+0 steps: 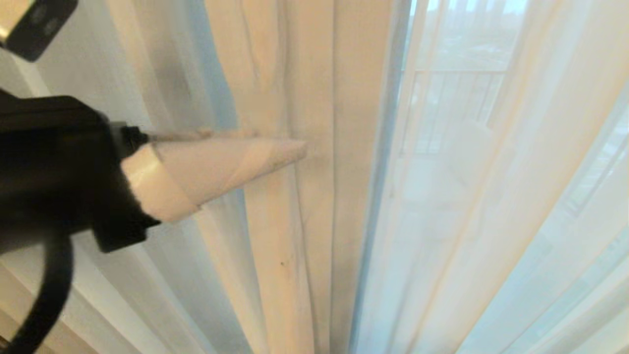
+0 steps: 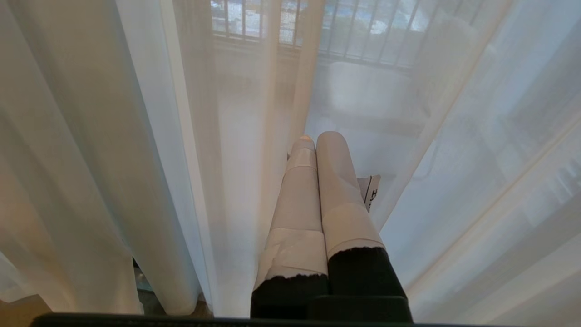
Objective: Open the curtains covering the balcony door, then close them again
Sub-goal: Close the outer curtains on both sides
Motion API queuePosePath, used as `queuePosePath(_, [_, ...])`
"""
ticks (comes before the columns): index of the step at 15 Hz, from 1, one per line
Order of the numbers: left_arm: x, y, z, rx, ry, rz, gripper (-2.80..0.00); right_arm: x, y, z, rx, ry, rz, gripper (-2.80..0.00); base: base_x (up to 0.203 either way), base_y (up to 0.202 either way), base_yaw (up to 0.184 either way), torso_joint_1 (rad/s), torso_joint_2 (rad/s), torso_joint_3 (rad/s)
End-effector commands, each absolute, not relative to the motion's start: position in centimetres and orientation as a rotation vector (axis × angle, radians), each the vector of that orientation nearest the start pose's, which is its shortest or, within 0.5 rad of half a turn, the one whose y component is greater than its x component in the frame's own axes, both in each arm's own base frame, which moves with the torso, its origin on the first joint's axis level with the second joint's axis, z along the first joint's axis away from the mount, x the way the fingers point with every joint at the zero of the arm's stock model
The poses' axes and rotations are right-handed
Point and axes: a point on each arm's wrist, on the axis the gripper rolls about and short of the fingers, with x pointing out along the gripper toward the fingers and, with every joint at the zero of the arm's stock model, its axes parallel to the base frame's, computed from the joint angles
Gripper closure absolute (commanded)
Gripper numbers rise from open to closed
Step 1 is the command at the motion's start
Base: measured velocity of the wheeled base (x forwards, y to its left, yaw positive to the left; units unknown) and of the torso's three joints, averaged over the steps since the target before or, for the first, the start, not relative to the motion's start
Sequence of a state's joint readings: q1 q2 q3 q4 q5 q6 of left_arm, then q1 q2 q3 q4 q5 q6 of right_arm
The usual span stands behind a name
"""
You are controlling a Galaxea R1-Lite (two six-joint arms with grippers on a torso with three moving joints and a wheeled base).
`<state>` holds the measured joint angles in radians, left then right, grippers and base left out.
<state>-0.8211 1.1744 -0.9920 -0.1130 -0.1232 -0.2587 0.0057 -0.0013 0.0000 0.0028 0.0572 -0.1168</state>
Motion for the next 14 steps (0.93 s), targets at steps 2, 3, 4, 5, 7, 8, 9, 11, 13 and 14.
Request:
queuePosePath(2, [8.9, -9.8, 31.5, -0.224, 0.166, -0.902, -2.8, -2.3, 0.1, 7.5, -0.118, -0.001, 0.065, 0.0, 0.0, 0.0, 0.0, 0.0, 0.0, 0.0])
queuePosePath(3, [8.4, -9.3, 31.5, -0.224, 0.167, -0.9, -2.8, -2.3, 0.1, 7.5, -0.118, -0.001, 0.065, 0.0, 0.0, 0.0, 0.0, 0.0, 0.0, 0.0])
queuePosePath(4, [7.8, -8.7, 31.3, -0.221, 0.174, -0.897, -2.8, -2.3, 0.1, 7.5, -0.118, -0.001, 0.065, 0.0, 0.0, 0.0, 0.0, 0.0, 0.0, 0.0])
queuePosePath(5, [7.5, -8.3, 31.2, -0.218, 0.181, -0.894, -2.8, -2.3, 0.1, 7.5, -0.118, -0.001, 0.065, 0.0, 0.0, 0.0, 0.0, 0.0, 0.0, 0.0])
queuePosePath(7, [6.2, -6.9, 30.9, -0.221, 0.174, -0.891, 0.0, -2.3, 0.1, 7.5, -0.118, -0.001, 0.065, 0.0, 0.0, 0.0, 0.0, 0.0, 0.0, 0.0])
queuePosePath(8, [5.7, -6.4, 30.6, -0.218, 0.182, -0.888, 0.0, -2.3, 0.1, 7.5, -0.118, -0.001, 0.065, 0.0, 0.0, 0.0, 0.0, 0.0, 0.0, 0.0])
queuePosePath(9, [5.1, -5.7, 30.5, -0.218, 0.182, -0.887, 0.0, -2.3, 0.1, 7.5, -0.118, -0.001, 0.065, 0.0, 0.0, 0.0, 0.0, 0.0, 0.0, 0.0])
queuePosePath(11, [4.0, -4.5, 30.2, -0.213, 0.192, -0.875, 0.0, -2.3, 0.1, 7.5, -0.118, -0.001, 0.065, 0.0, 0.0, 0.0, 0.0, 0.0, 0.0, 0.0])
queuePosePath(13, [3.0, -3.4, 29.9, -0.211, 0.196, -0.867, 0.0, -2.3, 0.1, 7.5, -0.118, -0.001, 0.065, 0.0, 0.0, 0.0, 0.0, 0.0, 0.0, 0.0])
queuePosePath(14, [2.5, -2.9, 29.7, -0.208, 0.204, -0.865, 0.0, -2.3, 0.1, 7.5, -0.118, -0.001, 0.065, 0.0, 0.0, 0.0, 0.0, 0.0, 0.0, 0.0])
